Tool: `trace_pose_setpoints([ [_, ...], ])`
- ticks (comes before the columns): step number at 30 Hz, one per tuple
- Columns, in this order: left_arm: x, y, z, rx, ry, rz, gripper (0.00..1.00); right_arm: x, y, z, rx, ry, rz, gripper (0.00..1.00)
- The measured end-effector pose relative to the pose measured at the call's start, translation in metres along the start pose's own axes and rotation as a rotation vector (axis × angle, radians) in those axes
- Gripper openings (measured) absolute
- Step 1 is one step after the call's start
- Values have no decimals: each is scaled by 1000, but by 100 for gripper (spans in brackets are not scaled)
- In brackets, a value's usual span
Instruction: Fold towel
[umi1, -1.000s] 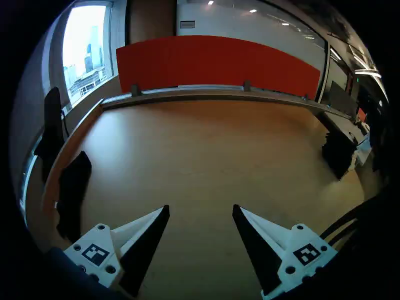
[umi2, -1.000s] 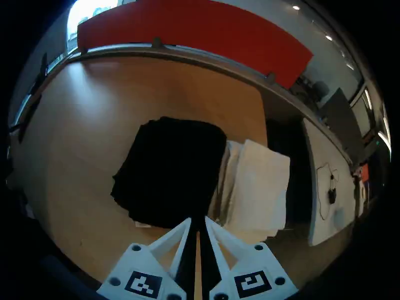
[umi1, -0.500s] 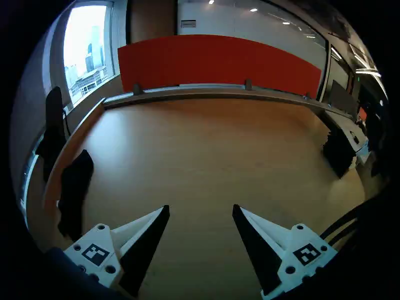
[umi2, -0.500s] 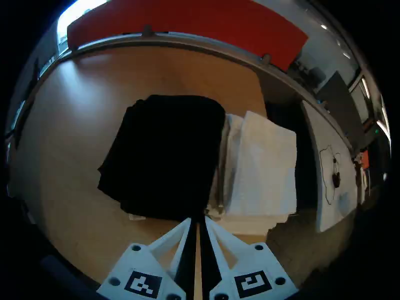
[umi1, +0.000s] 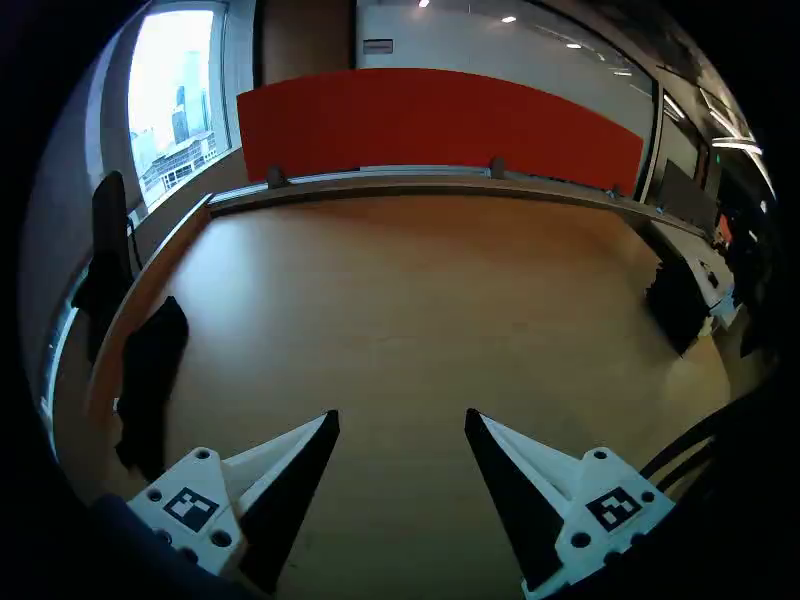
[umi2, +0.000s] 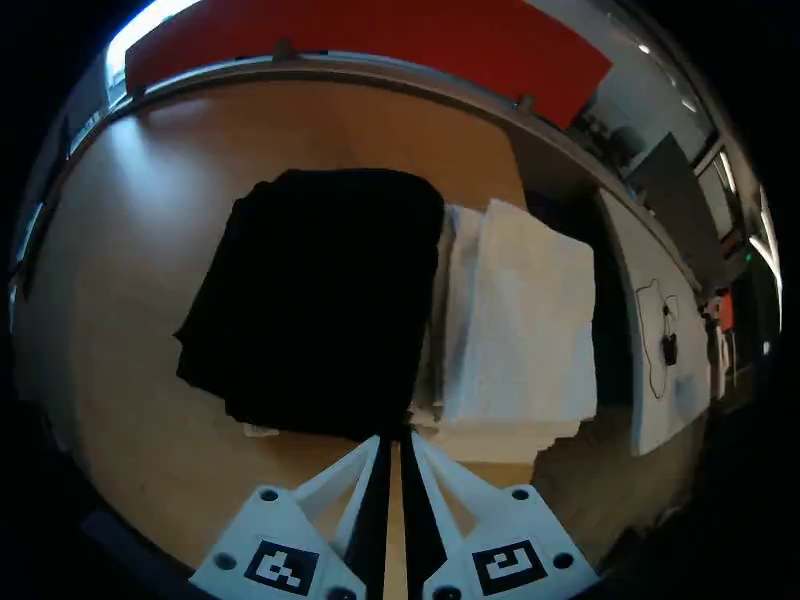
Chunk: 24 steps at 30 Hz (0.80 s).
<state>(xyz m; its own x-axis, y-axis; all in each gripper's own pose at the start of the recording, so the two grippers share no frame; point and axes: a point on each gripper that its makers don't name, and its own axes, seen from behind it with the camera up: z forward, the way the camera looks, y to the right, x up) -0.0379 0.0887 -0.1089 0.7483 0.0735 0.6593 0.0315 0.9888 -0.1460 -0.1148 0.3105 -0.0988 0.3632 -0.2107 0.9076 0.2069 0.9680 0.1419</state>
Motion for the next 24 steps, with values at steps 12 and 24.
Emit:
trace_pose_setpoints([
  [12, 0, 0, 0, -2, 0, 0, 94, -4, 5, -2, -23, 28, 42, 43],
  [24, 2, 6, 3, -18, 2, 9, 94, 1, -6, -8, -9, 62, 75, 97],
])
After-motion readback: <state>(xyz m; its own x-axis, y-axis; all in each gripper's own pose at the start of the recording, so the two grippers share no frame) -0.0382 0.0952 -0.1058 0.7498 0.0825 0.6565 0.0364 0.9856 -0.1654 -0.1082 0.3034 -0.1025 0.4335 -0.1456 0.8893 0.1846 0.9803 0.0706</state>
